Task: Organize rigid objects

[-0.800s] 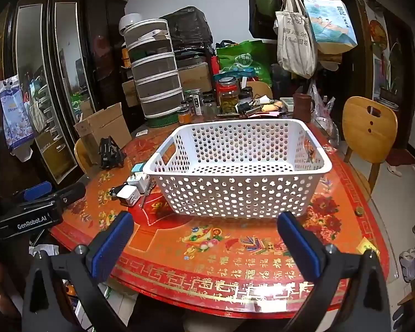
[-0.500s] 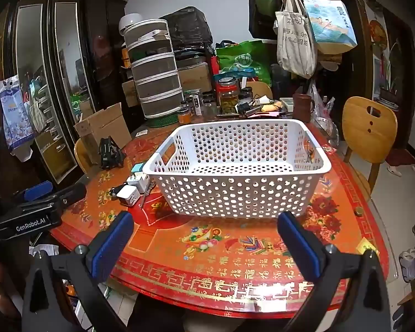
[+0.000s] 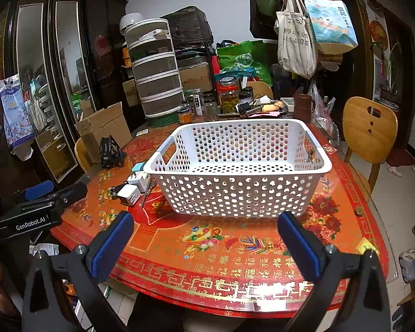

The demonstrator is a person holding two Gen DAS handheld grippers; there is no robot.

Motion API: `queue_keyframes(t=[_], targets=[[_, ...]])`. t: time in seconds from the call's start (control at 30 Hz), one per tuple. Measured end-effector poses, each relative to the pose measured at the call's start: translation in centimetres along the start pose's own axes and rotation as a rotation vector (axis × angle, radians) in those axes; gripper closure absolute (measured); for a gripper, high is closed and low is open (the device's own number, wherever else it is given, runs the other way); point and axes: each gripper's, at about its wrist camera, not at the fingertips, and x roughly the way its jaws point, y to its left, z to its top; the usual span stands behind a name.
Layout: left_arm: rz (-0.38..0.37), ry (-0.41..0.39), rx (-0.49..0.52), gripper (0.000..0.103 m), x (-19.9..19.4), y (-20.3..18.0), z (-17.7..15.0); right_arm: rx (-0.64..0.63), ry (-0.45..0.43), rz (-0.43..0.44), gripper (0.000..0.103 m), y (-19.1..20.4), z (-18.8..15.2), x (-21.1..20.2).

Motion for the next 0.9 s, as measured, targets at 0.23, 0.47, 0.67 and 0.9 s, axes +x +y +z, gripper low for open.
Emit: queue_keyframes(t=[0.23,0.47,0.67,0.9], targets=[[-0.004,-0.001,0.0,0.001,0.02,-0.06,0.0,0.0,-0.001,0.0,0.0,-0.05,-0.05,0.03],[-0.009,0.004,-0.008,0.001,0.1,0.0,-0.06,-0.002,0.001,0.001,0.0,0.02,-0.07,0.06],[-0.005,0.008,-0.004,0.001,0.44,-0.08,-0.17,-0.002,0.0,0.0,0.0,0.1,-0.01,-0.05],[-0.007,0.009,-0.012,0.001,0.65,0.08,-0.21,-0.002,0.002,-0.001,0.0,0.06,0.01,-0.05]])
